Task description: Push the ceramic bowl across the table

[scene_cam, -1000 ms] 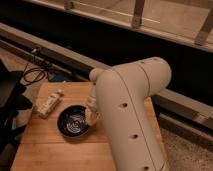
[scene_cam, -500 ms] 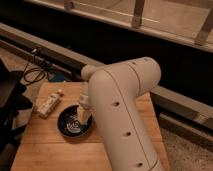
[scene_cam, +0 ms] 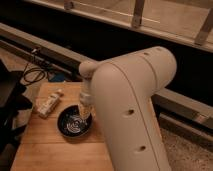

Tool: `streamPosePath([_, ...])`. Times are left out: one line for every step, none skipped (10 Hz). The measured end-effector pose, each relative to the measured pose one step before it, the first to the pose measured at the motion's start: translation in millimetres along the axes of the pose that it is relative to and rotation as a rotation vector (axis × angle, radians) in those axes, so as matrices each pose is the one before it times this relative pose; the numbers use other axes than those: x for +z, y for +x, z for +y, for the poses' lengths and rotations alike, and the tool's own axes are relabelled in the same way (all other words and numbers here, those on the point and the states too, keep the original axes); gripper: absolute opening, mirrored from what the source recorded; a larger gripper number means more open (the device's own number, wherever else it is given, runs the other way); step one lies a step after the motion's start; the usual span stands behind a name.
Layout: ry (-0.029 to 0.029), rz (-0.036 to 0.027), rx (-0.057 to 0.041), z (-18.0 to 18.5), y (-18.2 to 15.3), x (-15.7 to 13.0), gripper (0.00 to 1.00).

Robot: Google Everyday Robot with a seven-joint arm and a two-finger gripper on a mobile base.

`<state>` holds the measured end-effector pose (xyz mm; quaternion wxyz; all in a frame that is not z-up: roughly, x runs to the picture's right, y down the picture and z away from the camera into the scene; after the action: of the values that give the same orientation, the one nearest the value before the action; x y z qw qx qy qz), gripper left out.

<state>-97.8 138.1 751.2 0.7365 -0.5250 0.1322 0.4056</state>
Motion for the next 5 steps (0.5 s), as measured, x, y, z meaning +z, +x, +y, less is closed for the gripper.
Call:
streamPosePath([0.01011,-0.00933,0.00895,-0.59,3.13,-6.29,0.00])
streamPosePath([0.00808,-0.01230,0.01325,-2.49,2.91,-4.79,0.00])
streamPosePath([0.00172,-0.00969,0.01993,-7.52,3.76,-1.10,0.00])
streamPosePath([-0.00287,-0.00402,0.02583,-10.24,3.58,3.59,0.00])
streamPosePath([-0.00606,0.00013,0.02123,-8.41,0.64,8.83,0.00])
